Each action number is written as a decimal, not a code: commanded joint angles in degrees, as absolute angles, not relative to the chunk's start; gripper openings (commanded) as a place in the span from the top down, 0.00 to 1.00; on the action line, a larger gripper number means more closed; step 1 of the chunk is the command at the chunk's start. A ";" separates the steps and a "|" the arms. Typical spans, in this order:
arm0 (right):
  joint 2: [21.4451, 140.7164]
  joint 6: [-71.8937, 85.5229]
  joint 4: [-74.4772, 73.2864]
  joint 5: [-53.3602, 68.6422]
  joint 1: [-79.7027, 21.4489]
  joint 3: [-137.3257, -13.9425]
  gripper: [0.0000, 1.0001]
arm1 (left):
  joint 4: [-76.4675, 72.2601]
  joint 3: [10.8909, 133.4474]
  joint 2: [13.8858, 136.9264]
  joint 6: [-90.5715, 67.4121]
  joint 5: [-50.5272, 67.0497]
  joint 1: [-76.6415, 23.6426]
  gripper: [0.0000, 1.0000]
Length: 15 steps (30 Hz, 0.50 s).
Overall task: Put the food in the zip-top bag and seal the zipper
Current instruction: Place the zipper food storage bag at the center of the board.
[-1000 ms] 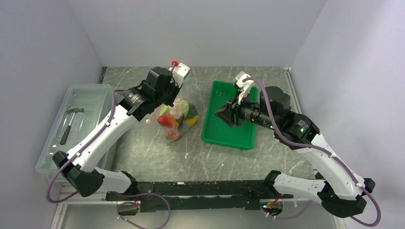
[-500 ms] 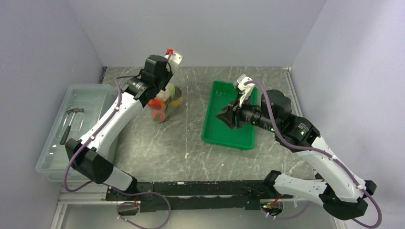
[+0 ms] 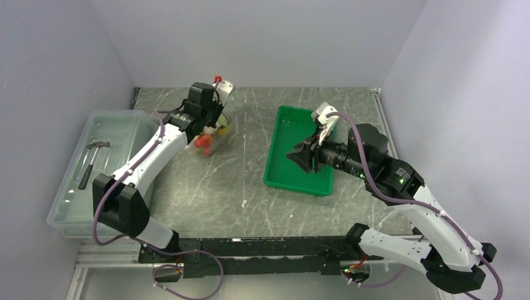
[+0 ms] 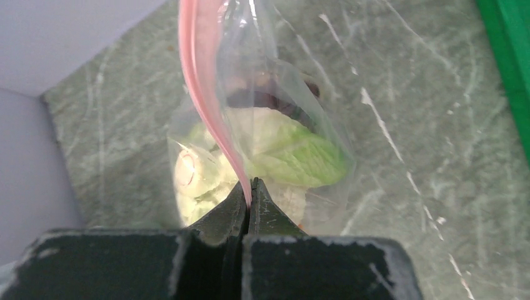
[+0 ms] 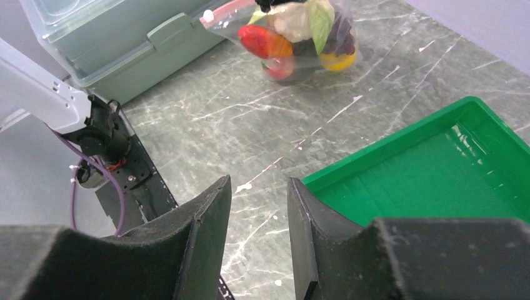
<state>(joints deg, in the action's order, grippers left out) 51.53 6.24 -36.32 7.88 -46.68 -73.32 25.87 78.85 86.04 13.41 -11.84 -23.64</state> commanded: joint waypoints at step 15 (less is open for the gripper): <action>48.94 7.21 -33.56 5.97 -46.60 -70.69 0.56 | 29.51 67.47 77.04 -5.43 -4.54 -34.84 1.00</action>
<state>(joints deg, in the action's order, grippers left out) 50.24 6.52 -35.90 7.44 -46.68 -70.74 28.88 70.24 80.99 2.48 -6.92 -34.17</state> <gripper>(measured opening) 0.431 0.016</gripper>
